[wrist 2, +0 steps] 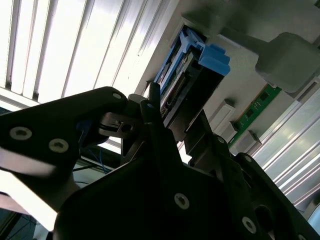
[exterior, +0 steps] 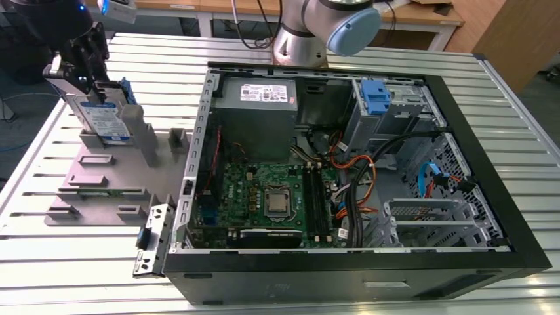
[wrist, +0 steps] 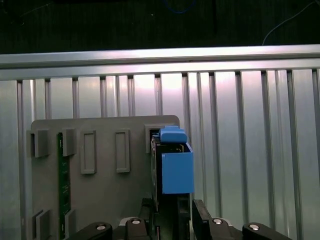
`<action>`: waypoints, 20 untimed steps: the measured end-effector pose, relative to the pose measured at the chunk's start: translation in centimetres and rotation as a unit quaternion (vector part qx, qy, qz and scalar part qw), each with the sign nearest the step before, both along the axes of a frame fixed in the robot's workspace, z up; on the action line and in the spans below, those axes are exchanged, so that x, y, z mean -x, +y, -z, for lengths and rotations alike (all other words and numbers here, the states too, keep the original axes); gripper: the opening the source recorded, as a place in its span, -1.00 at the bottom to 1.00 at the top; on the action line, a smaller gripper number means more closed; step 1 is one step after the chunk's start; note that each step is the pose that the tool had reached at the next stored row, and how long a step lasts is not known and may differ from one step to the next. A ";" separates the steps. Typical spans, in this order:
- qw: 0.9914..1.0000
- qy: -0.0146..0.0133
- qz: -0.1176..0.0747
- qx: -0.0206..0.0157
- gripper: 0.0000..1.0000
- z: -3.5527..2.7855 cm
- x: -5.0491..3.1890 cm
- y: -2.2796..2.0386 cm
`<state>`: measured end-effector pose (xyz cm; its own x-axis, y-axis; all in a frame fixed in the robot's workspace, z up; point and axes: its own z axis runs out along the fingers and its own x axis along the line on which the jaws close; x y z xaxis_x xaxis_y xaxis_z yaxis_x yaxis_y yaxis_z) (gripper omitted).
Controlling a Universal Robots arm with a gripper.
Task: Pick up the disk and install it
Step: 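Pick up the disk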
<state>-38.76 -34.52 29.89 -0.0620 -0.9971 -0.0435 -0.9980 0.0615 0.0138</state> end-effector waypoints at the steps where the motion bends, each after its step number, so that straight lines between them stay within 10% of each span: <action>1: 1.000 0.000 0.000 0.000 -0.11 0.00 0.00 0.00; 20: 1.000 0.000 0.000 0.000 -0.11 -0.13 0.00 0.03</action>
<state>-38.76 -34.49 30.02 -0.0620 -0.9971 -0.0431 -0.9980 0.0614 0.0137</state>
